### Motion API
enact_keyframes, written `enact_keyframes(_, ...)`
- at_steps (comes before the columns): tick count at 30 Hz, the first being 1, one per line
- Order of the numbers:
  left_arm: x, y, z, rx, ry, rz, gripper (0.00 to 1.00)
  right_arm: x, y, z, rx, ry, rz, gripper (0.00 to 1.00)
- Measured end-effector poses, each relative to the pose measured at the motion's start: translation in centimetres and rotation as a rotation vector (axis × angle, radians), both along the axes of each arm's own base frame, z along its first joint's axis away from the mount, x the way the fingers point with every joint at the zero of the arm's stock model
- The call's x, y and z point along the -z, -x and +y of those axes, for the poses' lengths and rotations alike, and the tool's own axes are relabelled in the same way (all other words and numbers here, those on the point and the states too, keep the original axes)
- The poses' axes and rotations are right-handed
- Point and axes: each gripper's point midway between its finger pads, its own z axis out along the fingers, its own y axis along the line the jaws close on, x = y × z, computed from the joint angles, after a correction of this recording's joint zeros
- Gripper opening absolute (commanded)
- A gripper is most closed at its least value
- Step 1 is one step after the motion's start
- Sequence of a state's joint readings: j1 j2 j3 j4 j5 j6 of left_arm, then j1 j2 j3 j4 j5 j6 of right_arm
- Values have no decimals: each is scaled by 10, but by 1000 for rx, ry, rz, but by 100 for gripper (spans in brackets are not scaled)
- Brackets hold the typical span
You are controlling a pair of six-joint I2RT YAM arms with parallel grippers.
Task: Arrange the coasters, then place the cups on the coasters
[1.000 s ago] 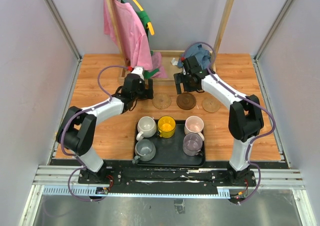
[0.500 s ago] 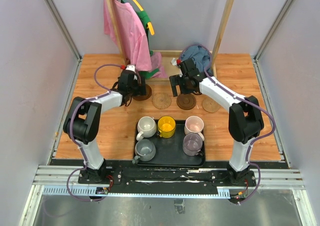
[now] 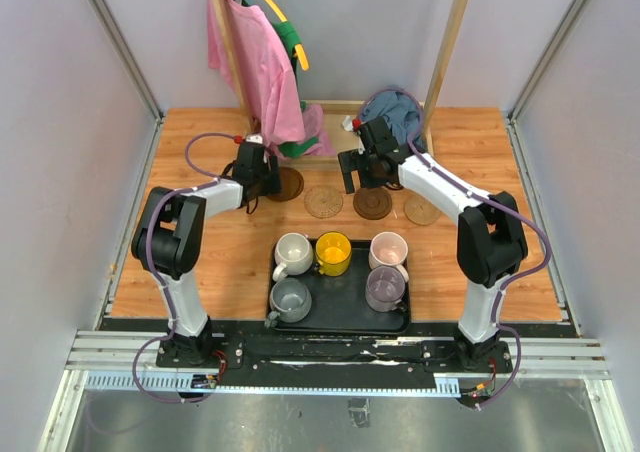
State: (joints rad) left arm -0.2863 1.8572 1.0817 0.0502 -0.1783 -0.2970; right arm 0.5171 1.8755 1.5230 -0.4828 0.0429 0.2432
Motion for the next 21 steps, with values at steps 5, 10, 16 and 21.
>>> enact_keyframes(5,6,-2,19,-64,8,18,39,0,2,4,-11,0,1,99)
enact_keyframes(10,4,-6,27,-105,33,9,25,1,7,12,-32,-5,4,99)
enact_keyframes(16,4,-6,44,-166,44,16,25,1,8,14,-36,-9,8,99)
enact_keyframes(21,3,-2,70,-251,28,38,25,1,8,14,-37,-10,9,99)
